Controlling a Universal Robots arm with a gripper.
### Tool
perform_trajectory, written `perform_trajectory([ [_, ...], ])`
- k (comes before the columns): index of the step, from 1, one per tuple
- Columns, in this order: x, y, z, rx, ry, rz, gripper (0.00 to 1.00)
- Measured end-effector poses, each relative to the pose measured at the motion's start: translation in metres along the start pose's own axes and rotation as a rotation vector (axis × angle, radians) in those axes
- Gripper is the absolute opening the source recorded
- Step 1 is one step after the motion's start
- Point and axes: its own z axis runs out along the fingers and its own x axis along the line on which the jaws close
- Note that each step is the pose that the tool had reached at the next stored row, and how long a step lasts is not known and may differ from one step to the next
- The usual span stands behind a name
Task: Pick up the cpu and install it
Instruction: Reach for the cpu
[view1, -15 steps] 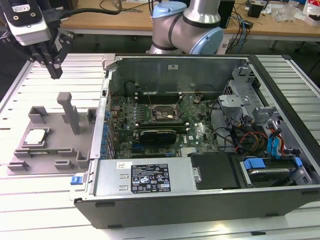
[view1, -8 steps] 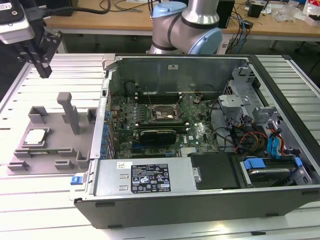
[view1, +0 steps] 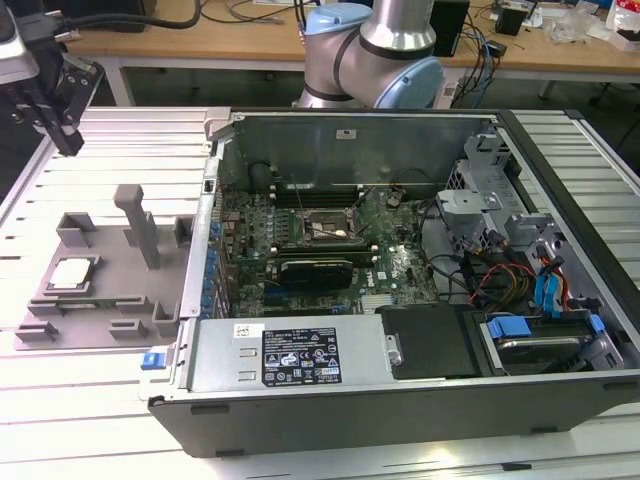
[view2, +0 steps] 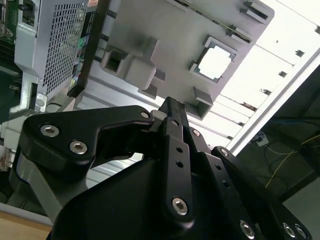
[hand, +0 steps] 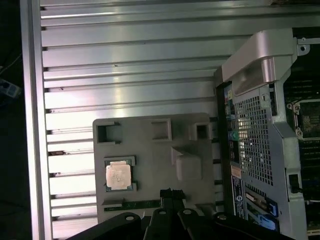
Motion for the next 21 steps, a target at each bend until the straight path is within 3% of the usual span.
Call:
perform_trajectory([
  [10, 0.0085, 0.0008, -0.0003, 0.0, -0.0001, 0.001, 0.11],
  [19, 0.0212, 0.0038, -0.0005, 0.0002, -0.0005, 0.007, 0.11],
  [21, 0.0285, 0.0036, 0.001, 0.0002, -0.0017, 0.009, 0.11],
])
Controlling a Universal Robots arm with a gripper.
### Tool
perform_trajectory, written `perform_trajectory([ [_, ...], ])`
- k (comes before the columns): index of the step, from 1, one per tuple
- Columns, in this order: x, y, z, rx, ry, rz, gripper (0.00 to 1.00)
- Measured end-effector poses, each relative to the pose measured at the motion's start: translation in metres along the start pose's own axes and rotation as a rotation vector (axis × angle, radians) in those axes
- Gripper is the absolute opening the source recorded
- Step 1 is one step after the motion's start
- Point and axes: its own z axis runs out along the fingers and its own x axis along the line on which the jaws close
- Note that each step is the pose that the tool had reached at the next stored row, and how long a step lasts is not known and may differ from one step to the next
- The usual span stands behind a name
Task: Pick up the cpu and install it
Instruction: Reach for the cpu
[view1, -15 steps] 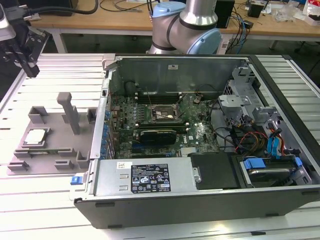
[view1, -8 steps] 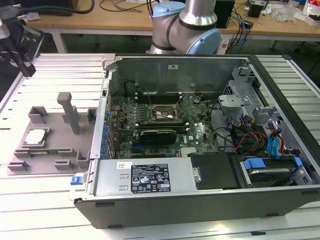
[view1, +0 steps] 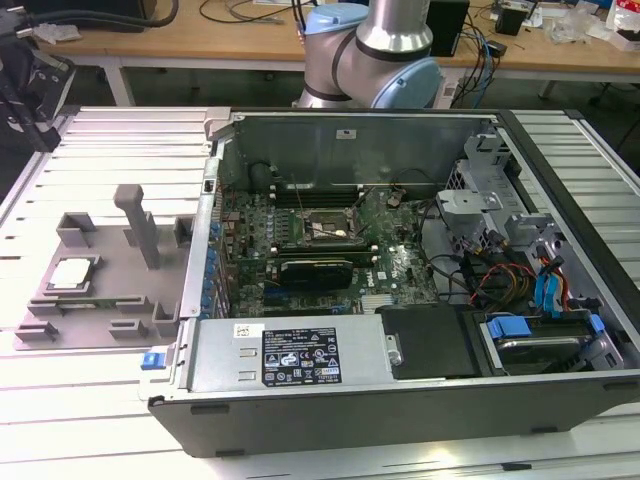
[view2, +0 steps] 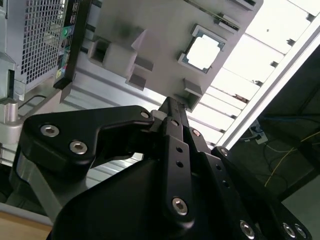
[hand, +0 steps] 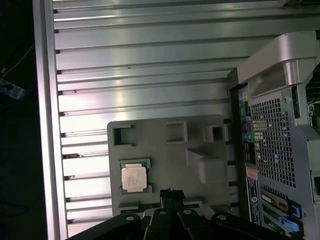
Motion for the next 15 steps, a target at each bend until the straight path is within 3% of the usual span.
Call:
perform_trajectory([
  [5, 0.0072, -0.0036, 0.0148, -0.0001, -0.0007, 0.0, 0.11],
  [13, 0.01, -0.0055, 0.0222, -0.0001, -0.0008, 0.0, 0.11],
  [15, 0.0112, -0.0065, 0.0268, -0.0001, -0.0007, 0.0, 0.11],
])
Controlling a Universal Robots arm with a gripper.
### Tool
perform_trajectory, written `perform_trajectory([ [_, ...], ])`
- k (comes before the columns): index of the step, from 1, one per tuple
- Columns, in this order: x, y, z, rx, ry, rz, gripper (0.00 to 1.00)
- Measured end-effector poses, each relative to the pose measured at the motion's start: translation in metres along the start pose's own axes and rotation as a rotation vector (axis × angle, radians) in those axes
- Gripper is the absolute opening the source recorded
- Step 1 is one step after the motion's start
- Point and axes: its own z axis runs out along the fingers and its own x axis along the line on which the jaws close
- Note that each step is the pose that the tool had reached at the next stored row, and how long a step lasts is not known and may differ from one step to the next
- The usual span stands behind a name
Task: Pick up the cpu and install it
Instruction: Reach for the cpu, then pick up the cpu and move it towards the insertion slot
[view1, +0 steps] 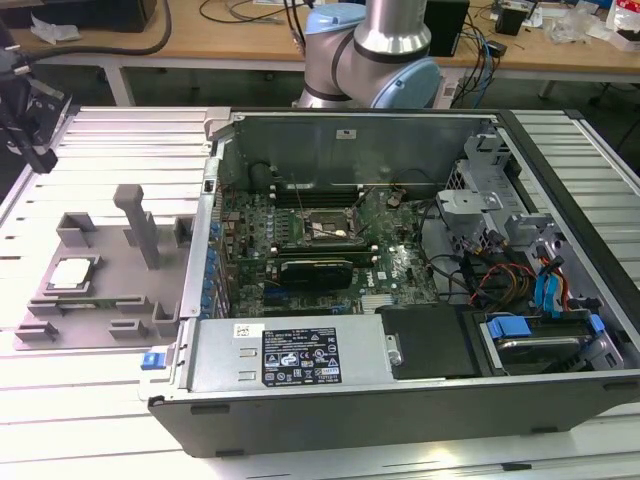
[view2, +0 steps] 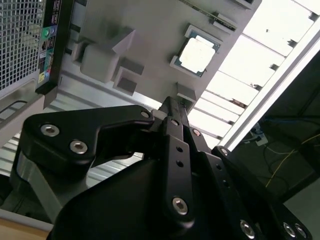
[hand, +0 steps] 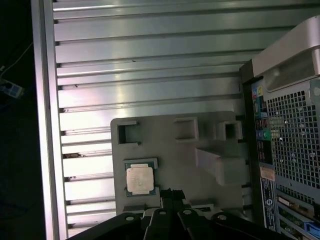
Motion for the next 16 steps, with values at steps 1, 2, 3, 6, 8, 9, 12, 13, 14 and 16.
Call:
perform_trajectory([
  [1, 0.0004, -0.0026, 0.0021, 0.0, 0.0001, 0.0, 0.11],
  [2, 0.0006, -0.0057, 0.0037, 0.0, 0.0, 0.0, 0.11],
  [3, 0.0008, -0.0092, 0.0054, 0.0, 0.0001, 0.0, 0.11],
  [6, 0.0015, -0.0121, 0.0071, -0.0014, 0.0001, 0.0, 0.11],
  [8, 0.0015, -0.0122, 0.0071, -0.0018, 0.0002, 0.0, 0.11],
  [9, 0.0015, -0.0122, 0.0071, -0.0019, 0.0002, 0.0, 0.11],
  [12, 0.0015, -0.0122, 0.0071, -0.0019, 0.0002, 0.0, 0.11],
  [13, 0.0015, -0.0122, 0.0071, -0.002, 0.0002, 0.0, 0.11],
  [14, 0.0015, -0.0122, 0.0071, -0.002, 0.0002, 0.0, 0.11],
  [16, 0.002, -0.0123, 0.0075, -0.0021, -0.0002, 0.0, 0.11],
])
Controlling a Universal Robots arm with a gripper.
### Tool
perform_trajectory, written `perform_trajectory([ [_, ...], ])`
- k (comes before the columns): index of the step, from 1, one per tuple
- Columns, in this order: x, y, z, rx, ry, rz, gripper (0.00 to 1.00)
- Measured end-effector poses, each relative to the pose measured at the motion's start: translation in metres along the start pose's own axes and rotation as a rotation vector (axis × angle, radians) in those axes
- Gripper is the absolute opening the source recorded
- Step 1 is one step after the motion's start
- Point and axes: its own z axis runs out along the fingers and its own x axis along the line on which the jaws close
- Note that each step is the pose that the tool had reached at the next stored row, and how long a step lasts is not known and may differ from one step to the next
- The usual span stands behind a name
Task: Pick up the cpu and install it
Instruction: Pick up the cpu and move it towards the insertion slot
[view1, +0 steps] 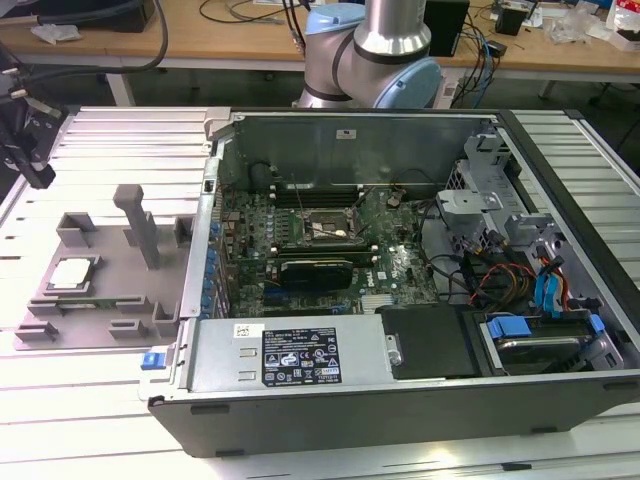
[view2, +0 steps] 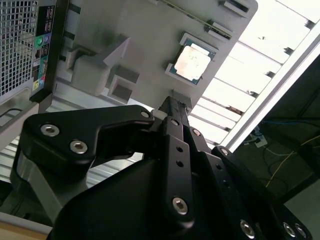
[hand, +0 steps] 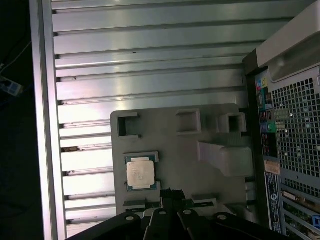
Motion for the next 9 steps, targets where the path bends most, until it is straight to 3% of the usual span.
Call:
perform_trajectory([
  [9, 0.0061, -0.0007, 0.0046, 0.0001, -0.0011, 0.0, 0.11],
])
